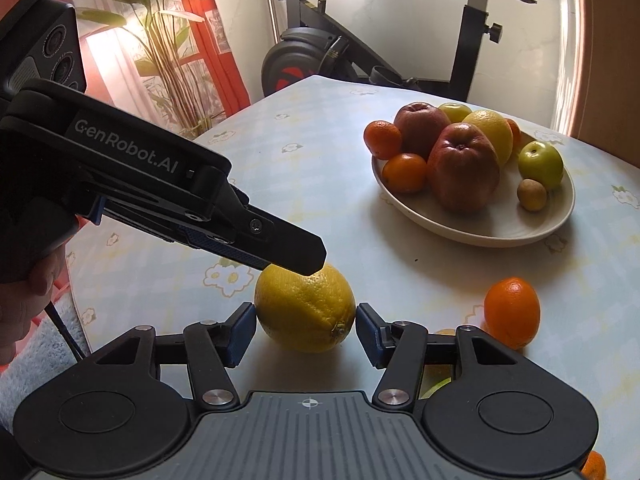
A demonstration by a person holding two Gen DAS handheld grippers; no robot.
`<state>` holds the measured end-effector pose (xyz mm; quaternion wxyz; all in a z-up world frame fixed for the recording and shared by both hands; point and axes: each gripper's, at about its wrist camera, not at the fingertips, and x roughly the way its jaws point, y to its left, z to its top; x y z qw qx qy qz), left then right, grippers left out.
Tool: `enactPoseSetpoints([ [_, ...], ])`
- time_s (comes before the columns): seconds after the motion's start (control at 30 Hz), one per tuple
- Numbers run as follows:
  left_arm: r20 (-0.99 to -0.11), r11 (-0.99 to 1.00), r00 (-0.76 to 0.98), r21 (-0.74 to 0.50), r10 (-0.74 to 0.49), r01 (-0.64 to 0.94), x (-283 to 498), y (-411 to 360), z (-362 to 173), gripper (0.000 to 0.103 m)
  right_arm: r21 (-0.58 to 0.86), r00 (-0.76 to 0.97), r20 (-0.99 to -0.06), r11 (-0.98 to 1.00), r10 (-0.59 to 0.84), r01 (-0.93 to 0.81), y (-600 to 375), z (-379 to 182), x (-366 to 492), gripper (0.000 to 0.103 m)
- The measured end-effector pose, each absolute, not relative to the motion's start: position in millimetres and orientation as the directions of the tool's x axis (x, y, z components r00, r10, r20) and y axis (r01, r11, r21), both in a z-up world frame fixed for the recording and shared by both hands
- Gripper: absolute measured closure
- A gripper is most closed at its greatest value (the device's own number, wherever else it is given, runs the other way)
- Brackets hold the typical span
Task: Organize fruits
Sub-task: 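Grasp the yellow lemon between both tools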
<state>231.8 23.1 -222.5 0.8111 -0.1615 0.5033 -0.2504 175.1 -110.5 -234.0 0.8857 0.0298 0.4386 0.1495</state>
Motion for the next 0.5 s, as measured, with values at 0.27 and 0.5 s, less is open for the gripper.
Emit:
enactPoseSetpoints([
  [0.27, -0.751, 0.839, 0.378, -0.455, -0.542, 0.298, 228.5, 10.8, -226.0, 0.052, 0.166, 0.577, -0.772, 0.961, 0.265, -0.219, -110.5, -234.1, 167.9, 0.053],
  [0.5, -0.751, 0.841, 0.385, -0.437, -0.536, 0.317, 237.0, 4.3, -224.1, 0.052, 0.154, 0.570, -0.783, 0.966, 0.248, -0.208, -113.2, -235.9, 164.7, 0.053],
])
